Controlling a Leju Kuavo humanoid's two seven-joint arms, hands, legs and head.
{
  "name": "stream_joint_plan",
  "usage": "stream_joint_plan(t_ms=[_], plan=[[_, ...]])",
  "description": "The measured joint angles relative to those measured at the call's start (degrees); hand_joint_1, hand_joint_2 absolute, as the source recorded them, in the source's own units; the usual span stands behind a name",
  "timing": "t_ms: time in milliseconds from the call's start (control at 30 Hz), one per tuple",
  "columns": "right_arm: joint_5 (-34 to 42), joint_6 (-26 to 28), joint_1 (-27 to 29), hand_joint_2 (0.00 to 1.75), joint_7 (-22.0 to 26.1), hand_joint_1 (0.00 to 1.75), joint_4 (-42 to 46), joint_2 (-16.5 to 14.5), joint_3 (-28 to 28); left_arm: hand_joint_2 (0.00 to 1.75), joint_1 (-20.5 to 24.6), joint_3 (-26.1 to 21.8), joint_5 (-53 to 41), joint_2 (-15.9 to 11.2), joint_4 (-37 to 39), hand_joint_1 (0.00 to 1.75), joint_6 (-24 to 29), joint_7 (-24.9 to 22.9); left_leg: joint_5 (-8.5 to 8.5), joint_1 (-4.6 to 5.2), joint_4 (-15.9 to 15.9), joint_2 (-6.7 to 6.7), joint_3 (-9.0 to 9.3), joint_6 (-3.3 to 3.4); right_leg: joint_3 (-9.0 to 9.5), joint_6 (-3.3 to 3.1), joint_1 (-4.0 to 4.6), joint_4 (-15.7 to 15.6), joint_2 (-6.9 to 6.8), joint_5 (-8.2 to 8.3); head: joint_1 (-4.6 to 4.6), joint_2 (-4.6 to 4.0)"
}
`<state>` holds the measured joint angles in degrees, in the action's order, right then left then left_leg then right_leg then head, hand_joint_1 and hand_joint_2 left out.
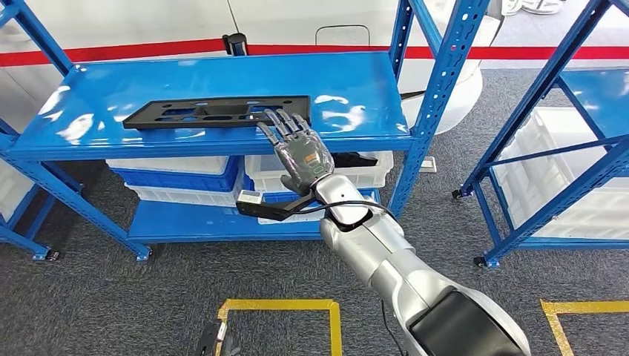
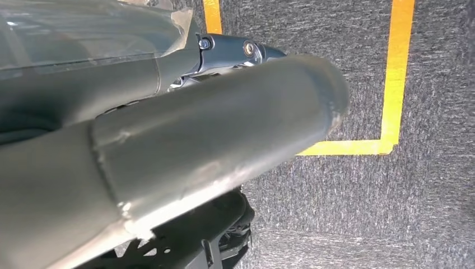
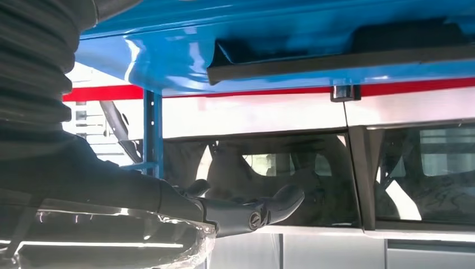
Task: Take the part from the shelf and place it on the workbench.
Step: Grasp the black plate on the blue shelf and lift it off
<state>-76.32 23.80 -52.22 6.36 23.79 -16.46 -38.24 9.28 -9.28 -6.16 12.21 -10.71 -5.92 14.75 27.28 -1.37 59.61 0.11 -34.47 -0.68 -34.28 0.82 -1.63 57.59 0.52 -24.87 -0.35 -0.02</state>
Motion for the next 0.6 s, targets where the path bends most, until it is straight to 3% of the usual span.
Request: stream_joint_plan(t_ms=[100,133,167,200,267,333,433,500,600], plan=[[0.0,0.0,0.2,1.75,0.0,0.00,0.0,0.0,0.1,0.00,-0.1,0.0,0.0,0.0,0.0,0.00,0.0,0.0,5.17,-0.08,11.0,-0.01,-5.34,-0.51,-0.01,-0.47,0.14,0.0,0.00,-0.07,-0.25,0.00],[0.0,0.0,0.4,1.75,0.0,0.00,-0.1,0.0,0.1,0.00,-0.1,0.0,0.0,0.0,0.0,0.00,0.0,0.0,5.76,-0.08,13.6,-0.01,-6.72,-0.51,0.00,-0.50,0.24,0.0,0.00,-0.09,-0.27,0.00],[0.0,0.0,0.5,1.75,0.0,0.00,-0.1,0.0,0.2,0.00,-0.2,0.0,0.0,0.0,0.0,0.00,0.0,0.0,5.20,-0.08,14.0,-0.01,-7.13,-0.39,0.03,-0.51,0.32,0.0,0.03,-0.10,-0.27,0.00],[0.0,0.0,0.6,1.75,0.0,0.00,-0.1,-0.1,0.2,0.00,-0.2,0.0,0.0,0.0,0.0,0.00,0.0,-0.1,3.49,-0.07,11.8,-0.01,-6.20,-0.17,0.10,-0.50,0.36,0.0,0.10,-0.10,-0.27,0.00],[0.0,0.0,0.5,1.75,0.0,0.00,-0.1,-0.2,0.2,0.00,-0.2,0.0,0.0,0.0,0.0,0.00,0.0,-0.1,-0.58,0.03,3.5,-0.03,-2.21,0.39,0.25,-0.46,0.43,0.0,0.25,-0.11,-0.26,0.00],[0.0,0.0,0.4,1.75,0.0,0.00,-0.1,-0.3,0.2,0.00,-0.2,0.0,0.0,0.0,0.0,0.00,0.0,-0.1,-2.20,0.39,-1.7,-0.11,0.30,0.82,0.22,-0.34,0.61,-0.1,0.30,-0.09,-0.29,0.00],[0.0,0.0,0.3,1.75,0.0,0.00,-0.1,-0.3,0.3,0.00,-0.2,0.0,0.0,0.0,0.0,0.00,0.1,-0.1,-2.34,0.68,-2.5,-0.20,0.55,1.51,0.15,0.37,0.68,-0.4,0.21,-0.01,-0.39,0.00],[0.0,0.0,0.2,1.75,0.0,0.00,-0.1,-0.3,0.3,0.00,-0.2,0.0,0.0,0.0,0.0,0.00,0.1,-0.1,-2.88,0.56,-3.2,-0.09,0.85,2.35,-0.82,0.57,0.79,1.5,0.07,-1.21,-0.27,0.00],[0.0,0.0,0.4,1.75,0.0,0.00,-0.1,-0.1,0.3,0.00,-0.2,0.0,0.0,0.1,0.0,0.00,0.1,-0.1,-3.20,0.77,-3.5,0.00,0.82,2.92,-5.94,-0.01,0.88,12.4,-0.04,-5.91,-0.10,0.00]])
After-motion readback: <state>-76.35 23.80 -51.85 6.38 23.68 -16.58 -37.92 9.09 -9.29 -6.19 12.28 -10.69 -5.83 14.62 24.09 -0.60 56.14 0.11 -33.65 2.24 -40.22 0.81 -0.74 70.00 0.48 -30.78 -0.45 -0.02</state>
